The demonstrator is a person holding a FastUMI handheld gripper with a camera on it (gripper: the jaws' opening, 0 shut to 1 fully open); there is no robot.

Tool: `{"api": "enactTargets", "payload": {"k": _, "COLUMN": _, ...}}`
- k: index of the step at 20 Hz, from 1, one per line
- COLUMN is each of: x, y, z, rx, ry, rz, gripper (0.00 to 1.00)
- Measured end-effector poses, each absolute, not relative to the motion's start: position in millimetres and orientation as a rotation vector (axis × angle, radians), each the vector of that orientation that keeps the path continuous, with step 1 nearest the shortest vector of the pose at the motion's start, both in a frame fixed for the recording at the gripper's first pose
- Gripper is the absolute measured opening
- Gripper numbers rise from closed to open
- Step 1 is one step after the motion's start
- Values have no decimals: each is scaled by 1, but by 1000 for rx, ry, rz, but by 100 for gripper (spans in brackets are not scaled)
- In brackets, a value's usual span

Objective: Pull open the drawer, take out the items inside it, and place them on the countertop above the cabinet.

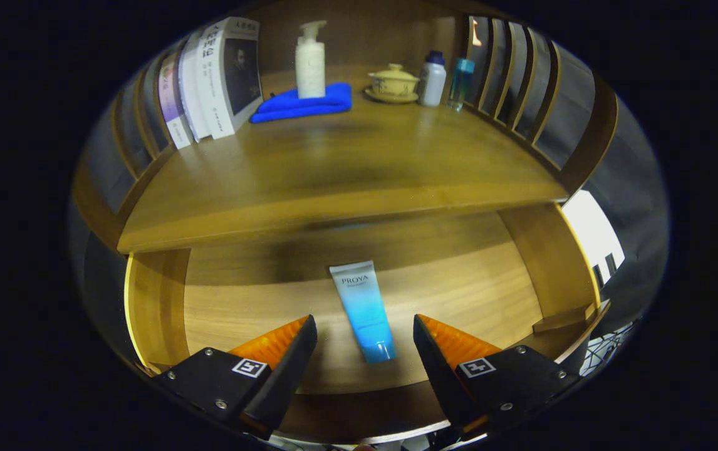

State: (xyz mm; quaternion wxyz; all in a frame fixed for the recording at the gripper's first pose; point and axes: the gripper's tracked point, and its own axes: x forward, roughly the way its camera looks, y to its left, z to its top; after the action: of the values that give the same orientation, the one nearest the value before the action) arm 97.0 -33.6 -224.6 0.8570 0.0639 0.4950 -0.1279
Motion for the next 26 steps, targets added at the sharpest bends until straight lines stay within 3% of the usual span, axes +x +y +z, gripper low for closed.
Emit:
{"api": "enactTargets", "payload": {"k": 11, "x": 98, "y": -39, "z": -263, "rx": 100, "ry": 1189, "rz": -267, "gripper": 93}}
{"api": "enactTargets", "payload": {"k": 20, "x": 98, "y": -36, "z": -277, "rx": 173, "ry": 1228, "rz": -274, "gripper": 63}}
{"api": "enactTargets", "payload": {"k": 23, "x": 97, "y": -33, "z": -278, "rx": 240, "ry": 1208, "rz": -293, "gripper": 60}}
{"api": "enactTargets", "payload": {"k": 24, "x": 99, "y": -34, "z": -279, "rx": 248, "ry": 1199, "rz": -299, "gripper": 51}}
{"api": "enactTargets", "payload": {"k": 26, "x": 99, "y": -33, "z": -278, "rx": 242, "ry": 1191, "rz": -303, "gripper": 47}}
